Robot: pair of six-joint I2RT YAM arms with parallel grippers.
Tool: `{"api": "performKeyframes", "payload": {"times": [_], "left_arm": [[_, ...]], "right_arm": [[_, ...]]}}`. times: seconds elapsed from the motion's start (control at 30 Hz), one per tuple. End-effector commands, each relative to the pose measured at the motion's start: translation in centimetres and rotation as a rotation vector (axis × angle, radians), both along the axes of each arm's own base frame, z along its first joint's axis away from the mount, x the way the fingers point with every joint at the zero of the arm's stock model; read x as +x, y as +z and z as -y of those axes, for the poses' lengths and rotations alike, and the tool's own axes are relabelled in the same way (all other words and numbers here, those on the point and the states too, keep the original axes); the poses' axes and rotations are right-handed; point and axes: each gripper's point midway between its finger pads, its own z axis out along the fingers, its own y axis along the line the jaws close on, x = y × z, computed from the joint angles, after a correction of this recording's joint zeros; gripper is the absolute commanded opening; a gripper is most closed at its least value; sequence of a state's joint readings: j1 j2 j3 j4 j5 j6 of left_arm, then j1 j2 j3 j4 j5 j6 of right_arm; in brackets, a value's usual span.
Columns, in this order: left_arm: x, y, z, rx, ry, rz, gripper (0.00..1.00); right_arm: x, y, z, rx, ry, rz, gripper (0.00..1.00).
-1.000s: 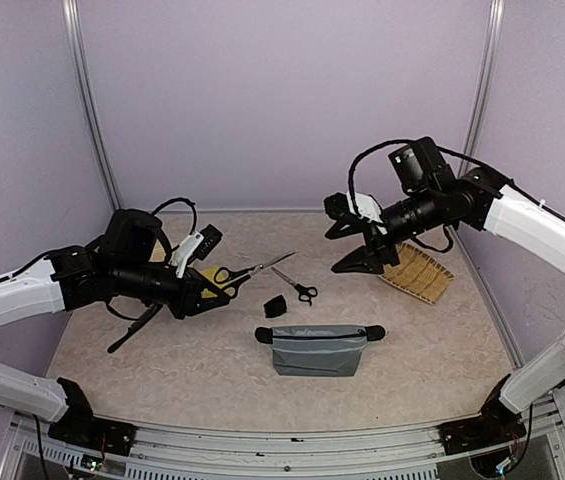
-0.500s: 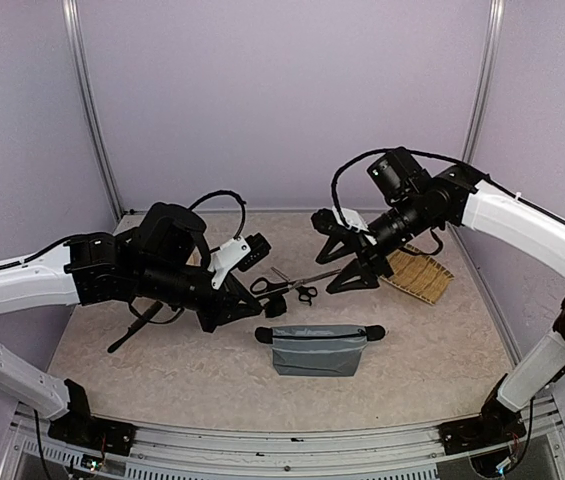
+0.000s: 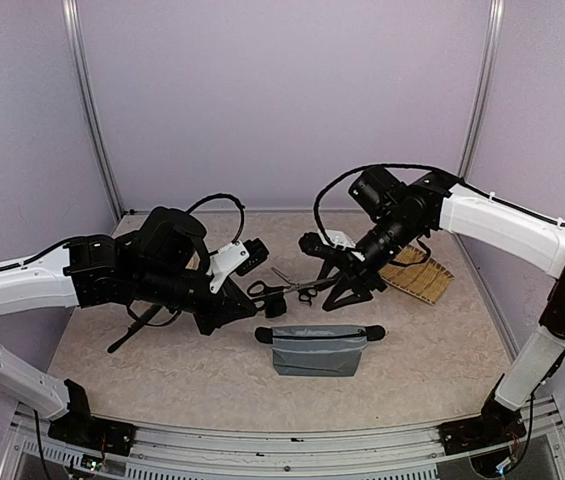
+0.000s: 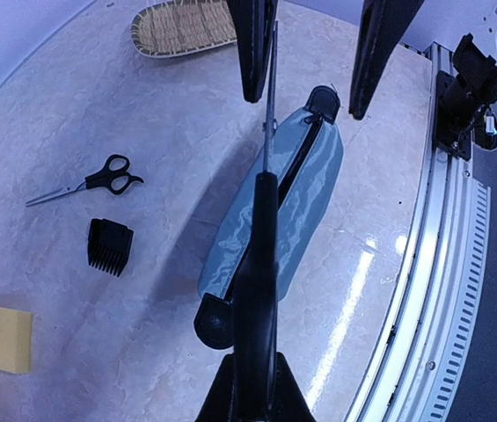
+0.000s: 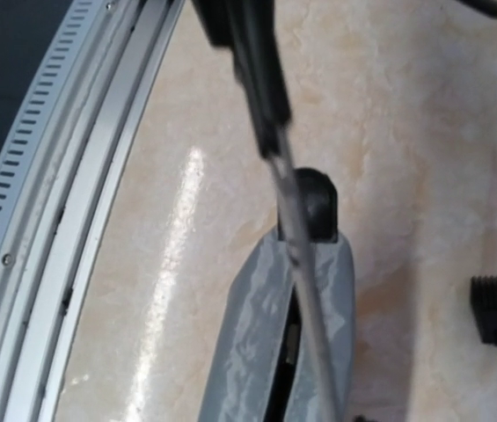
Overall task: Sort the hair-cutting tools
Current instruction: Pass from the left arm to the right
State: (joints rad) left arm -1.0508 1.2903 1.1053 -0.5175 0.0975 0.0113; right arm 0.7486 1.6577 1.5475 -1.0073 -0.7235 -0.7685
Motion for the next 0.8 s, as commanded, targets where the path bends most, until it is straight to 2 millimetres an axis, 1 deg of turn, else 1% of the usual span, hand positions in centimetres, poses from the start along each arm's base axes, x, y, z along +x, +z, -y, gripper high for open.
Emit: {"api": "performKeyframes", "payload": {"times": [0.0,0.1,0.27,0.4,0.47,0.5,0.57,0.6,0.7,0.77], "left_arm": [[-0.1,1.3,0.3,-0.034,-0.019,0.041,0.00],[-0.1,0.8,0.3,-0.017,-0.022,0.030,0.00],[-0.3,0.2,0.6,-0.008,-0.033,0.008,0.00],[-0.3,0.0,0.7,-0.009,-0.039,0.005,0.00],[-0.2,-0.1,0.9,-0.004,-0.039,0.006,0.00],[-0.1,0.0,1.0,-0.007,-0.040,0.009,0.00],[0.3,0.0,1.2,-0.006,-0.029,0.018,0.00],[0.7,-0.1,1.2,-0.002,-0.010,0.028,0.02],[2.8,-0.6,0.4,0.008,0.116,0.065,0.26],[3.6,-1.3,-0.2,-0.003,0.182,0.064,0.37]], "right_arm": [[0.0,0.1,-0.7,-0.023,0.007,-0.012,0.45],[0.1,0.3,-0.8,-0.021,0.006,-0.009,0.39],[-0.3,0.8,-0.5,-0.012,0.011,-0.002,0.36],[-0.6,0.9,-0.1,-0.013,0.008,0.008,0.18],[-0.7,0.8,0.0,-0.013,0.011,0.002,0.05],[-0.8,0.8,0.0,-0.012,0.011,-0.002,0.00],[-0.8,0.7,0.0,-0.013,0.007,0.000,0.00],[-0.7,0.6,0.1,-0.017,0.000,0.007,0.00],[0.2,-0.2,0.8,-0.061,-0.043,0.044,0.00],[0.6,-1.0,1.9,-0.104,-0.072,0.050,0.00]]}}
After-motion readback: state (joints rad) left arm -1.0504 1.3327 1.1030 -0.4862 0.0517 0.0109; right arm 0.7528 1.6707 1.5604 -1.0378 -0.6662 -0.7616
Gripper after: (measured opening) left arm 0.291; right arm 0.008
